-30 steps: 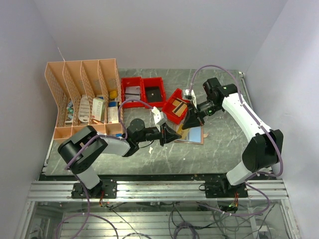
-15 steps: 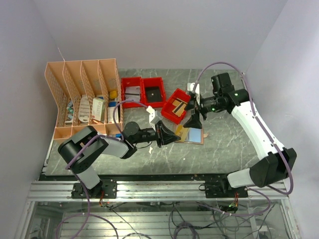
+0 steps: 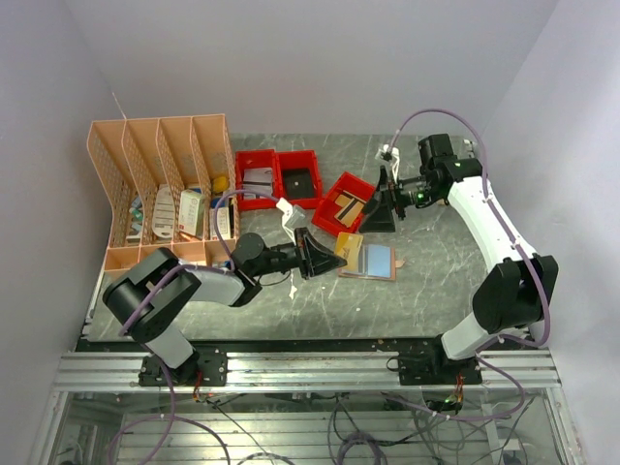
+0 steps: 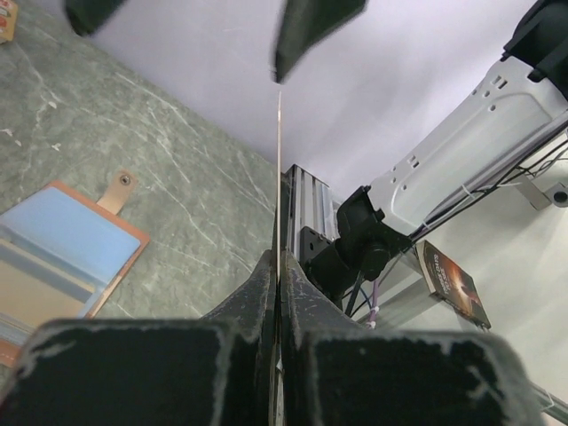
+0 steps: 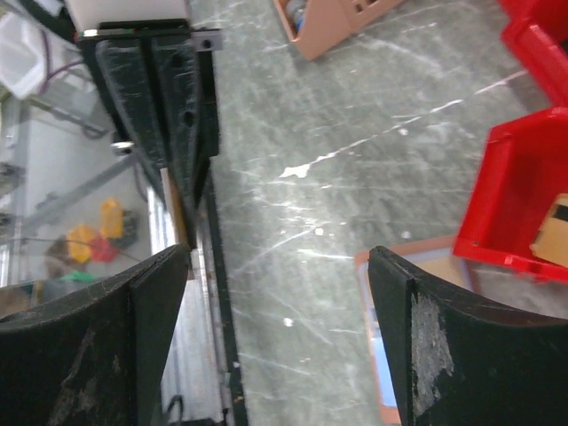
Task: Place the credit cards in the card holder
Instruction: Pick up the credit card from the storage box.
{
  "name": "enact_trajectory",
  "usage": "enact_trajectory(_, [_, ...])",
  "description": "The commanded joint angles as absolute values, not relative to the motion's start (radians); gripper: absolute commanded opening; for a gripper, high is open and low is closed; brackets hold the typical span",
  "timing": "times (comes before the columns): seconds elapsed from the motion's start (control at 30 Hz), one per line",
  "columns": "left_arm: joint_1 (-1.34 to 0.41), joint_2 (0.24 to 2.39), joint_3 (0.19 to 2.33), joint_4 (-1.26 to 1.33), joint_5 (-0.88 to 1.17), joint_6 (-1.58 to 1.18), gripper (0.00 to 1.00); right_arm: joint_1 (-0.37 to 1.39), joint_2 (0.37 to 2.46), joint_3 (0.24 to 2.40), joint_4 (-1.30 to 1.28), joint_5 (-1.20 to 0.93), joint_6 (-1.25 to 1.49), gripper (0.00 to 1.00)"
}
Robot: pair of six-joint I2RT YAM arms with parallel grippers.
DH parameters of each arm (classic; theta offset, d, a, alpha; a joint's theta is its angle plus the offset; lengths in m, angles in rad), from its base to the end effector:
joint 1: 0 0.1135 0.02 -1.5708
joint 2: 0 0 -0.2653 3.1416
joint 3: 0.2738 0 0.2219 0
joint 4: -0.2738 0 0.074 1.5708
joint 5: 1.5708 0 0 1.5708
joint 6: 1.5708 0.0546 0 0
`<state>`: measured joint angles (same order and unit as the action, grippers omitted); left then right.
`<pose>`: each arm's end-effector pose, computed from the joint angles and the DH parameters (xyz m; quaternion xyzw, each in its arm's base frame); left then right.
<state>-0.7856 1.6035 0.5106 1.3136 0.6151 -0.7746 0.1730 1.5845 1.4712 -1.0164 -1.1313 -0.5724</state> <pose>0.1869 -0.2316 0.2425 0.2396 0.5943 -0.6578 0.3958 0.2714 0.0976 0.3263 -0.4092 0.7245 0.4759 0.2848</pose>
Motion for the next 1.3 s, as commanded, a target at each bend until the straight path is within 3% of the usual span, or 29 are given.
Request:
enact_trajectory(0.0, [-0.759,1.582,0.541,1.264,0.653,-0.747,0.07,0.181,1.592,1.473,-1.206,-1.236,-0.705,0.78])
enact_trajectory(0.33, [-0.709,1.594,0.631,1.125,0.846,-0.687,0.07,0.258,1.574,1.4,-1.136,-1.205,-0.638,0.67])
enact_trajectory(0.5, [-0.683,1.579,0.667,1.001,0.918,-0.621,0.07,0.262,1.593,1.419,-1.16,-1.233,-0.654,0.36])
enact_trajectory(0.63, [-0.662,1.559,0.68,0.932,0.934,-0.575,0.07,0.267,1.594,1.415,-1.16,-1.233,-0.654,0.23])
enact_trajectory(0.8, [-0.653,1.549,0.695,0.898,0.939,-0.554,0.07,0.283,1.591,1.409,-1.154,-1.225,-0.651,0.15])
enact_trajectory(1.13, [-0.652,1.556,0.66,1.022,0.916,-0.64,0.07,0.302,1.602,1.391,-1.128,-1.254,-0.63,0.15])
enact_trajectory(1.27, [-0.653,1.562,0.638,1.083,0.895,-0.676,0.07,0.303,1.593,1.377,-1.101,-1.265,-0.609,0.1])
